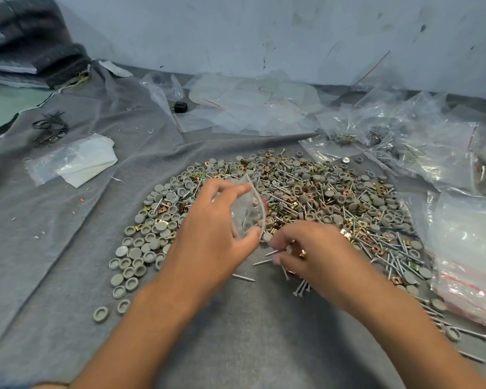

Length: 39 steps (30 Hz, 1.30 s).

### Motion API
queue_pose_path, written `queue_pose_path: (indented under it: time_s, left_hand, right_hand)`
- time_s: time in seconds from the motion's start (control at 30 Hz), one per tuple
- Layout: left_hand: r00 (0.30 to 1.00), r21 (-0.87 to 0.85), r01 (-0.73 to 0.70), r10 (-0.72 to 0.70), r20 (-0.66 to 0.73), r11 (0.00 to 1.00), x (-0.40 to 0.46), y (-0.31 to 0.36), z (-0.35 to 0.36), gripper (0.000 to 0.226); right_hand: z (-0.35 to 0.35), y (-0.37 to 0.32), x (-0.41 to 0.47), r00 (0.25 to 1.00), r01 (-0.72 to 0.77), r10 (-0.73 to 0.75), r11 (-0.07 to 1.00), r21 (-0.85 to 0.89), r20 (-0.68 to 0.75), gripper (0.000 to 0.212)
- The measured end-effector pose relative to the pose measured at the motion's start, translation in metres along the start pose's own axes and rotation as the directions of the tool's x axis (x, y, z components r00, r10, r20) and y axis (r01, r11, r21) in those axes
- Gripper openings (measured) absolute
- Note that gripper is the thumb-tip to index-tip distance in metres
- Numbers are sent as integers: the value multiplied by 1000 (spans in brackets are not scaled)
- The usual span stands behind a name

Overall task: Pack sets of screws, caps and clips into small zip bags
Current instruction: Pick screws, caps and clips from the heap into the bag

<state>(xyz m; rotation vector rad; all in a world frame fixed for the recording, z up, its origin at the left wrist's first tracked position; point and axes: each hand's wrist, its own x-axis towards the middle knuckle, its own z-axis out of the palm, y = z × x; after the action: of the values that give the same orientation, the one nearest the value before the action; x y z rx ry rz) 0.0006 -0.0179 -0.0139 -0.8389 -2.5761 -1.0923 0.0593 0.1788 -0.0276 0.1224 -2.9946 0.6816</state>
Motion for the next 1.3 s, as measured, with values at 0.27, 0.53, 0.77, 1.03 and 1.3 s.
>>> queue_pose_path:
  time_s: [0.27,0.53,0.77,1.03,1.3]
  left_hand:
    - [1000,2,12,-12,-3,1000,0,-3,0,64]
    - [1000,2,10,-10,-5,1000,0,-3,-3,64]
    - [1000,3,18,-18,8,1000,-1,-3,-3,63]
    - [1000,12,12,-12,7,1000,-1,-3,-2,63]
    - [1000,10,15,-15,22,1000,-1,-3,-2,64]
  right_hand:
    - [22,-4,0,995,81,-69,984,-162,78,9]
    - [5,-11,-13,992,-127,126,975,-180,-20,11]
    - [10,-37,-17,993,-102,119,931,-350,27,7]
    - [6,-35,-20,981,-171,190,932,-318,31,14]
    - [2,-28,-18,970,-244,242,968,64,32,17]
